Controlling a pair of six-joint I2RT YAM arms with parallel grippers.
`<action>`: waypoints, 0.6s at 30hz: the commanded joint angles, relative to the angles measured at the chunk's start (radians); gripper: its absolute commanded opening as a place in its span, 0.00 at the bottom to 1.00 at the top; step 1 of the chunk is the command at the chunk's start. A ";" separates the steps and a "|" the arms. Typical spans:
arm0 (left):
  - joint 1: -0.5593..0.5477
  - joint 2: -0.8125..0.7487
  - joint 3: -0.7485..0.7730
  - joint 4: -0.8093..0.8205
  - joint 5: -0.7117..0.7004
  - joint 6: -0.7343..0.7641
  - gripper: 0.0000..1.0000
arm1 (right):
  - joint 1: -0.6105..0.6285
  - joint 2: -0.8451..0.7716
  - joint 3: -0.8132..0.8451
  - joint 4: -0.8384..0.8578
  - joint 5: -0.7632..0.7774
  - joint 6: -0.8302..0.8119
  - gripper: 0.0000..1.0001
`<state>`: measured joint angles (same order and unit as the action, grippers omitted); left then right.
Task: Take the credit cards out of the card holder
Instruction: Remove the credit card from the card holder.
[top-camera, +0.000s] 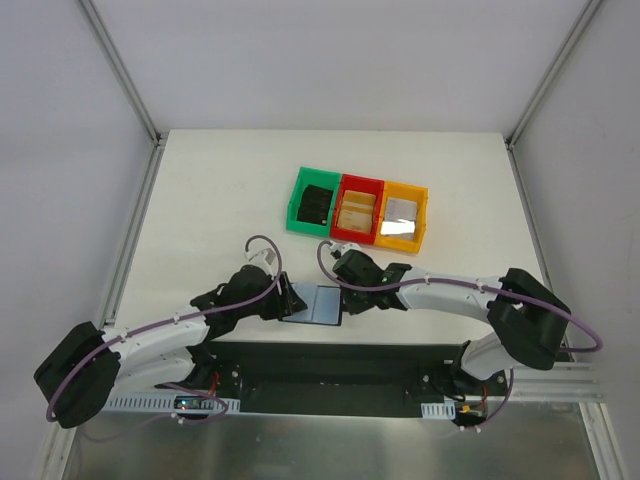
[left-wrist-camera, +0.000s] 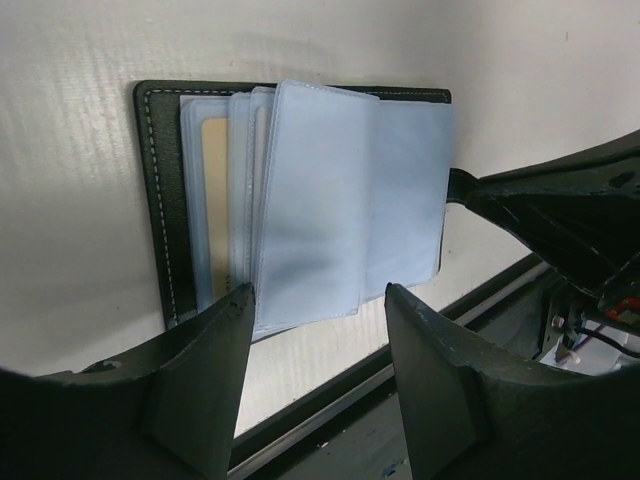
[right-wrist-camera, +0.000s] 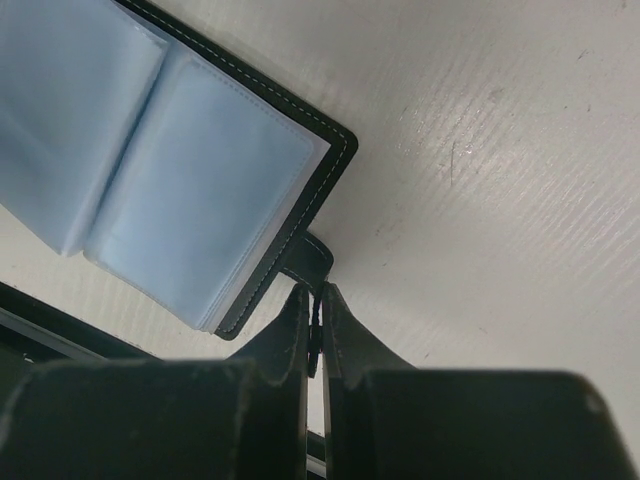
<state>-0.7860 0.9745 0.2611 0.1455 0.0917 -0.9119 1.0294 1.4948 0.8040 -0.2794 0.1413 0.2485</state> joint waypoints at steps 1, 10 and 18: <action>-0.005 0.033 0.018 0.091 0.068 0.038 0.54 | 0.006 -0.021 0.015 -0.007 -0.008 -0.002 0.00; -0.019 0.111 0.033 0.233 0.186 0.062 0.54 | 0.006 -0.013 0.021 -0.012 -0.003 -0.002 0.00; -0.039 0.150 0.084 0.296 0.247 0.097 0.56 | 0.006 -0.013 0.023 -0.018 0.006 -0.002 0.00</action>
<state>-0.8097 1.1152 0.2859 0.3607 0.2836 -0.8589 1.0294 1.4952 0.8040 -0.2852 0.1413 0.2474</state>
